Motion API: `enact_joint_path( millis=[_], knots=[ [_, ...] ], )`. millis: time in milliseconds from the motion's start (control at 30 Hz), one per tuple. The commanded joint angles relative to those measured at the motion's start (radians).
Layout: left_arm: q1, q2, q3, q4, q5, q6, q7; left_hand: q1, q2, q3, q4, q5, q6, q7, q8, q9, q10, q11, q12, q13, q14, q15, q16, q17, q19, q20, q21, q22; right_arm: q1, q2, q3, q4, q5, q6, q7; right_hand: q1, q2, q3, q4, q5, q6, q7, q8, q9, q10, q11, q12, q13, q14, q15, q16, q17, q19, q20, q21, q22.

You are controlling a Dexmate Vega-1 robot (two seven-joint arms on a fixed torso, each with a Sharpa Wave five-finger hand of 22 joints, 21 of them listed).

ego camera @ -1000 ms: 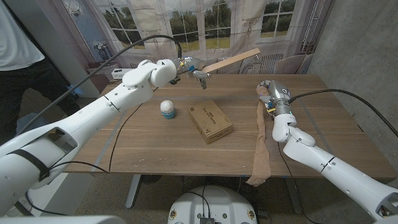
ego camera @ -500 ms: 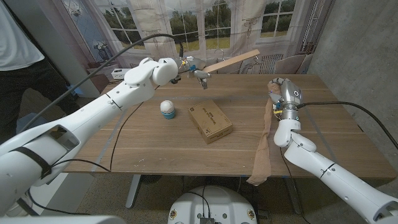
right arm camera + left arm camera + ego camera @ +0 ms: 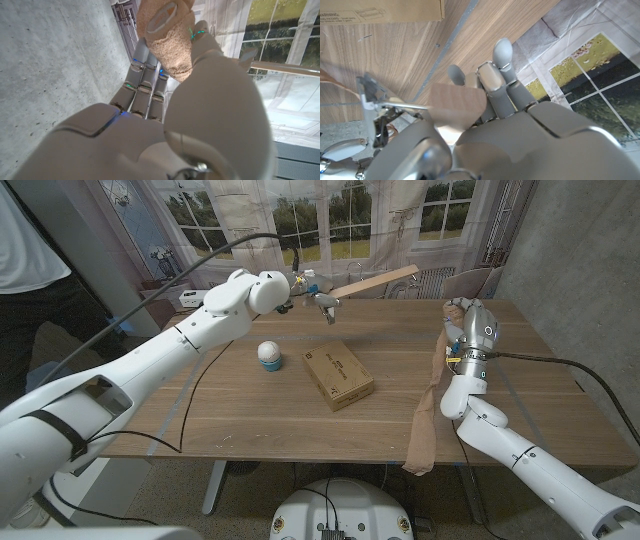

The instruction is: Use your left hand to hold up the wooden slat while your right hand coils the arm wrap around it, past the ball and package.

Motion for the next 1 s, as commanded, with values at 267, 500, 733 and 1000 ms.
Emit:
enact_joint_path(
  millis=[267, 500, 733, 1000],
  knots=[
    [-0.065, -0.042, 0.044, 0.048, 0.019, -0.016, -0.073, 0.002, 0.012, 0.035, 0.027, -0.006, -0.018, 0.020, 0.011, -0.004, 0.006, -0.007, 0.005, 0.002, -0.002, -0.002, 0.000, 0.001, -0.006, -0.022, 0.015, 0.001, -0.083, 0.134, 0.175, 0.014, -0.237, 0.245, -0.068, 0.184, 0.195, 0.015, 0.022, 0.029, 0.139, 0.122, 0.003, 0.000, 0.190, -0.124, 0.002, 0.005, 0.281, -0.285, -0.015, 0.011, -0.020, -0.115, -0.002, -0.001],
    [-0.087, -0.057, 0.060, 0.071, 0.020, -0.029, -0.089, 0.001, 0.012, 0.036, 0.027, -0.007, -0.019, 0.019, 0.013, -0.008, 0.006, -0.005, 0.006, 0.002, -0.002, -0.002, -0.001, 0.001, -0.007, -0.022, 0.019, 0.001, -0.104, 0.221, 0.273, 0.010, -0.370, 0.371, -0.068, 0.183, 0.194, 0.015, 0.022, 0.030, 0.138, 0.119, 0.003, 0.002, 0.190, -0.125, 0.000, 0.006, 0.284, -0.285, -0.022, 0.016, -0.022, -0.117, 0.000, -0.002],
    [-0.106, -0.067, 0.074, 0.086, 0.024, -0.053, -0.095, 0.000, 0.010, 0.037, 0.027, -0.008, -0.019, 0.018, 0.016, -0.011, 0.000, -0.003, 0.005, 0.002, -0.004, -0.001, -0.001, 0.001, -0.009, -0.022, 0.020, -0.004, -0.091, 0.273, 0.330, 0.005, -0.467, 0.440, -0.068, 0.181, 0.194, 0.015, 0.023, 0.032, 0.138, 0.116, 0.001, 0.004, 0.191, -0.127, -0.002, 0.008, 0.288, -0.285, -0.029, 0.021, -0.025, -0.118, 0.002, -0.002],
    [-0.117, -0.072, 0.080, 0.085, 0.035, -0.057, -0.107, 0.000, 0.009, 0.037, 0.027, -0.009, -0.019, 0.019, 0.019, -0.013, -0.002, -0.002, 0.005, 0.002, -0.006, -0.001, -0.002, 0.001, -0.009, -0.022, 0.017, -0.016, -0.048, 0.305, 0.368, 0.019, -0.527, 0.504, -0.068, 0.180, 0.193, 0.015, 0.023, 0.033, 0.139, 0.112, 0.000, 0.004, 0.191, -0.128, -0.005, 0.009, 0.291, -0.286, -0.038, 0.027, -0.028, -0.120, 0.004, -0.002]
  ],
)
